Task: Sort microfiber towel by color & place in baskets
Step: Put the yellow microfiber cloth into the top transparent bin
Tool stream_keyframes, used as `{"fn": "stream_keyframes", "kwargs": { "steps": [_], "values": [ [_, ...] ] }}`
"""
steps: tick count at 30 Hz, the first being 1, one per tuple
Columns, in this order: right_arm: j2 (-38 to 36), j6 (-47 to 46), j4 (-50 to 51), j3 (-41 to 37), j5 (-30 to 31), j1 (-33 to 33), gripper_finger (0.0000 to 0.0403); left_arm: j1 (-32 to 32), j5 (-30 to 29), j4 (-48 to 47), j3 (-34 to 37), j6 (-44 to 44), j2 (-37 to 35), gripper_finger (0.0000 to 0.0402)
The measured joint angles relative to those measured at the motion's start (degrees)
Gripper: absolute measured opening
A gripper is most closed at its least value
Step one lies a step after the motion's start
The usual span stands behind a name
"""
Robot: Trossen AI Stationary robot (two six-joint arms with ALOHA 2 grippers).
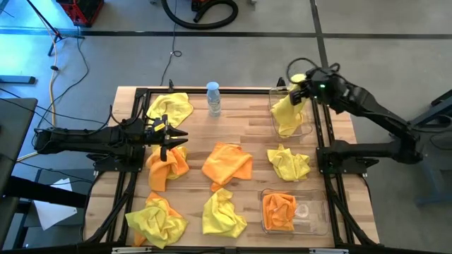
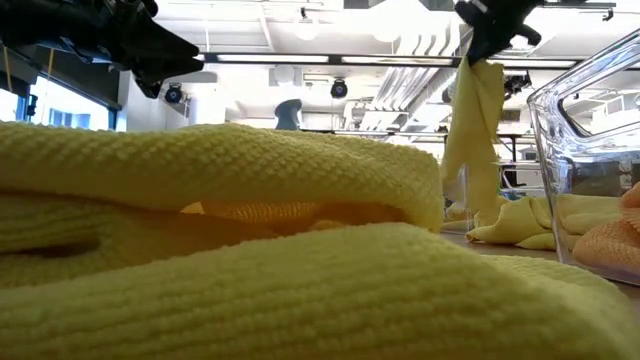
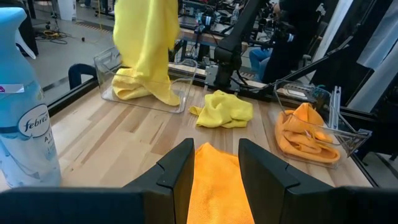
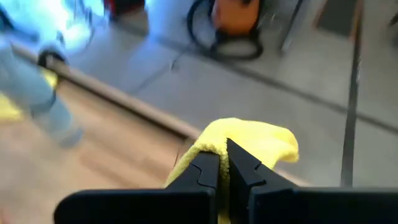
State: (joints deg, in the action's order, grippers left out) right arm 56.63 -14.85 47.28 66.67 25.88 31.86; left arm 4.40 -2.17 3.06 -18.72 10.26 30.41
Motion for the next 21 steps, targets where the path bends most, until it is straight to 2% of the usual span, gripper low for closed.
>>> {"fn": "stream_keyframes", "kwargs": {
  "steps": [4, 9, 14, 17, 21],
  "values": [
    [6.14, -1.75, 5.17, 0.0, -1.15, 0.78, 0.0, 0.0, 0.0, -0.01, 0.0, 0.0, 0.0, 0.0115],
    [15.21, -2.2, 6.0, 0.0, -7.83, 1.79, 0.0, 0.0, 0.0, -0.14, 0.0, 0.02, 0.0, 0.0115],
    [24.26, -2.74, 7.31, -0.01, -10.52, 2.82, 0.0, 0.0, 0.0, -0.16, 0.0, 0.02, 0.0, 0.0115],
    [27.93, -3.28, 6.83, -0.02, -10.34, 3.12, 0.0, 0.0, 0.0, -0.18, 0.0, 0.02, 0.0, 0.0115],
    [31.5, -4.74, 6.24, -0.02, -13.12, 5.55, 0.0, 0.0, 0.0, -0.24, 0.0, 0.02, 0.0, 0.0115]
  ]
}}
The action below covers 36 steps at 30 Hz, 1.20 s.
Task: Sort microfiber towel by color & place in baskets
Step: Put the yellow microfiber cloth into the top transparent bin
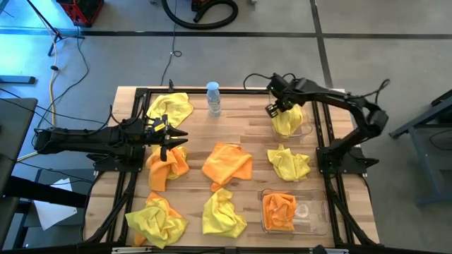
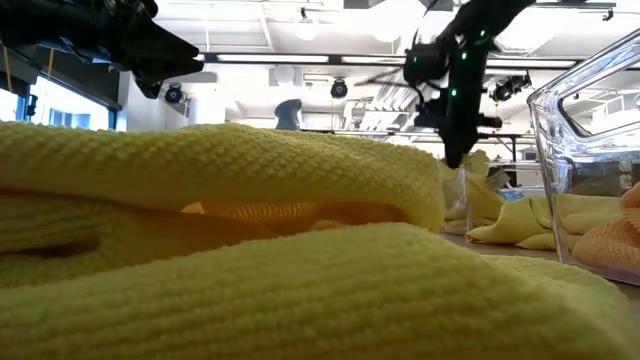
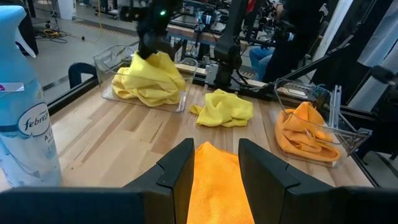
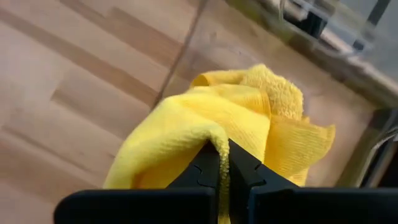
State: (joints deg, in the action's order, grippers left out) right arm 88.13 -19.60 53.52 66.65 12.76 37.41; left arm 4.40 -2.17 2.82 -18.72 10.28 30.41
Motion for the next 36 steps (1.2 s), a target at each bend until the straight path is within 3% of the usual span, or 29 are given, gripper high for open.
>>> {"fn": "stream_keyframes", "kwargs": {
  "steps": [11, 18, 24, 36],
  "values": [
    [2.21, -6.25, 0.22, -0.69, -2.44, 6.9, 0.0, 0.0, 0.02, -1.58, 0.02, 0.13, 0.0, 0.0115],
    [1.77, -6.05, -9.67, -12.07, -9.59, 10.21, 0.0, -0.25, 0.0, -1.55, 0.02, 0.13, 0.06, 0.0115],
    [-0.16, -2.77, -13.94, -14.97, -9.29, 10.23, 0.0003, -2.2, -4.69, -0.82, 0.04, 0.15, 1.38, 0.0115],
    [-12.71, -0.88, -13.44, -14.97, -9.79, 10.21, 0.0111, -4.61, -7.83, 4.91, 0.03, -2.02, 5.02, 0.0115]
  ]
}}
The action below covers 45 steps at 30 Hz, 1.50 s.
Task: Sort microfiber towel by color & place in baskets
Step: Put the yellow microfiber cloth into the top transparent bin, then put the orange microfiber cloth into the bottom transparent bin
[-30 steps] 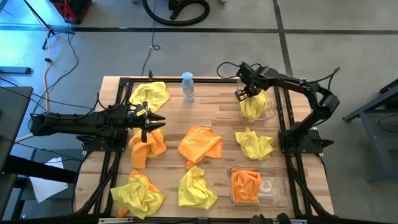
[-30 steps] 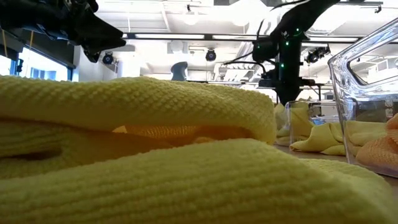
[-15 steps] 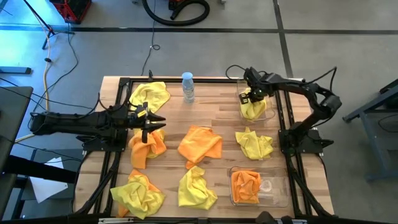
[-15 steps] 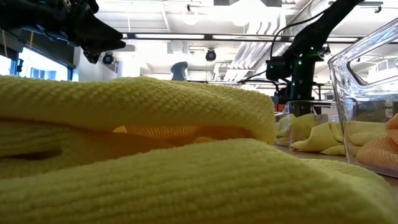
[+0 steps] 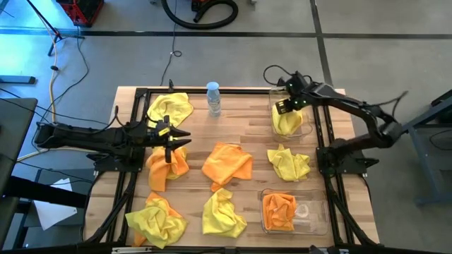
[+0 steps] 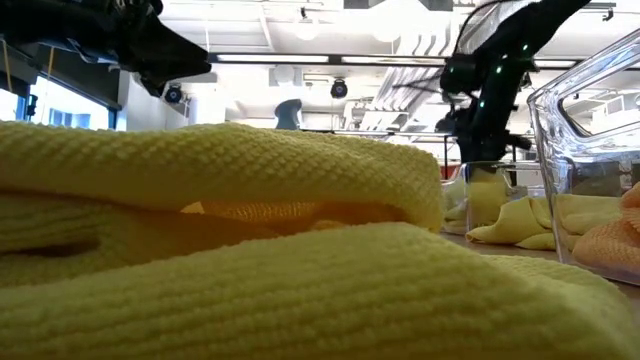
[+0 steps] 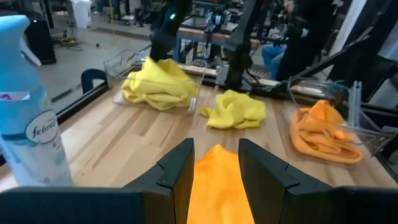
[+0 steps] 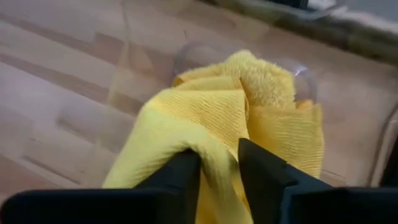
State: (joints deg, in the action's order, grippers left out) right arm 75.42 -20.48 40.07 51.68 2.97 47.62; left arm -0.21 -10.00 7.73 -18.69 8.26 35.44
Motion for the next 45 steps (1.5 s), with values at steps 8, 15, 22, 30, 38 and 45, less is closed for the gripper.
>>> {"fn": "stream_keyframes", "kwargs": {
  "steps": [8, 15, 22, 30, 38, 45],
  "values": [
    [-6.19, -1.64, 1.99, 0.0, -0.11, -0.42, 0.0135, -0.85, -0.9, -0.26, -2.45, 0.04, 3.45, 0.0115],
    [-4.81, -1.54, 13.56, 0.0, 0.7, -0.5, 0.0135, -2.21, -1.32, -0.34, -4.81, 0.04, 7.49, 0.0115],
    [-8.19, -2.24, 13.07, 0.0, 2.79, -2.74, 0.0135, -4.71, -1.83, -0.47, -6.87, -0.48, 11.63, 0.0115],
    [-15.47, -3.93, 12.98, 0.0, 2.81, -11.41, 0.0135, -9.84, -8.46, -3.21, -14.77, -5.44, 22.88, 0.0115],
    [-20.5, -6.7, 11.23, 0.0, 1.17, -21.53, 0.0135, -10.36, -8.91, -9.43, -28.5, -6.43, 42.54, 0.0115],
    [-20.77, -8.24, 9.62, 0.0, 1.05, -29.2, 0.0135, -8.72, -5.44, -23.8, -41.68, -4.54, 59.08, 0.0115]
  ]
}}
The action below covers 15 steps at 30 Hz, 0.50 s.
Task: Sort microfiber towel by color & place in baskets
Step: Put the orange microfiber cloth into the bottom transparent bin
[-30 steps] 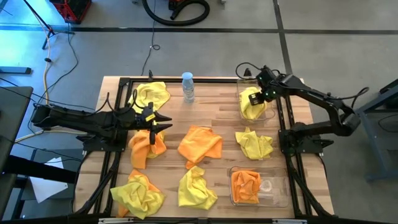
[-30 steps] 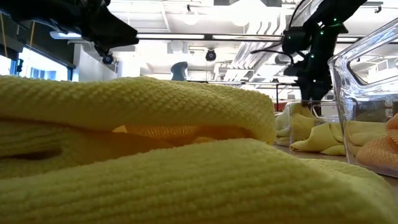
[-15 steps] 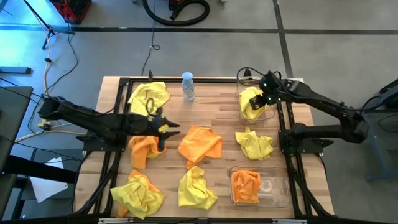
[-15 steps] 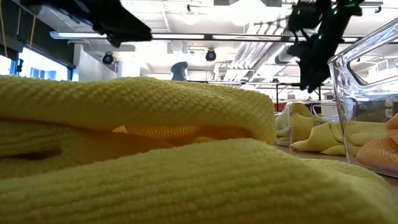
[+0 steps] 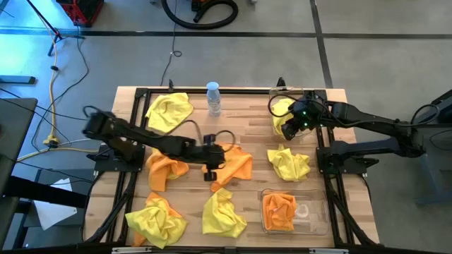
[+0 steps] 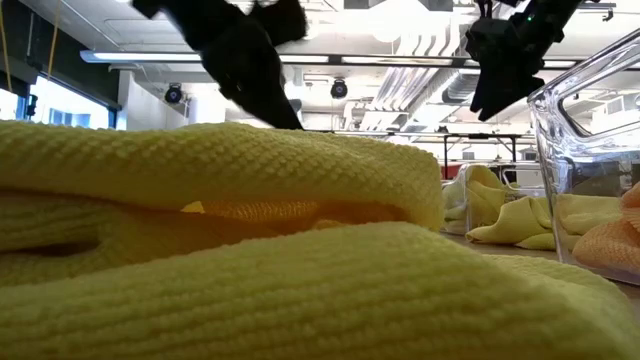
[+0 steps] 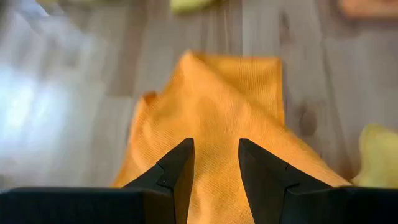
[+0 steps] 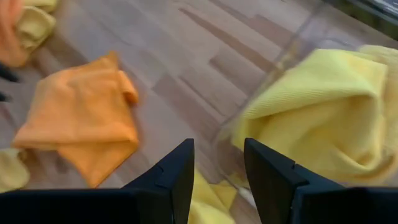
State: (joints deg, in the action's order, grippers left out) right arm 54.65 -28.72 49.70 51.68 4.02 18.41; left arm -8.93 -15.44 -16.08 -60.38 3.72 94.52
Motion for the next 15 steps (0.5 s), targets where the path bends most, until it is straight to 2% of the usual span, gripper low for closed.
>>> {"fn": "stream_keyframes", "kwargs": {
  "steps": [4, 9, 15],
  "values": [
    [0.04, -1.45, -2.27, 0.0, 0.03, -3.3, 0.0135, 1.22, 1.84, -5.07, -6.43, -0.05, 7.66, 0.0115],
    [0.07, -3.17, -2.09, 0.0, 0.56, -6.85, 0.0135, 1.95, 4.9, -9.71, -11.72, -4.13, 14.48, 0.0115],
    [0.07, -4.09, -1.02, 0.0, 5.6, -12.94, 0.0135, 2.55, 8.36, -13.9, -15.41, -5.85, 19.65, 0.0101]
  ]
}}
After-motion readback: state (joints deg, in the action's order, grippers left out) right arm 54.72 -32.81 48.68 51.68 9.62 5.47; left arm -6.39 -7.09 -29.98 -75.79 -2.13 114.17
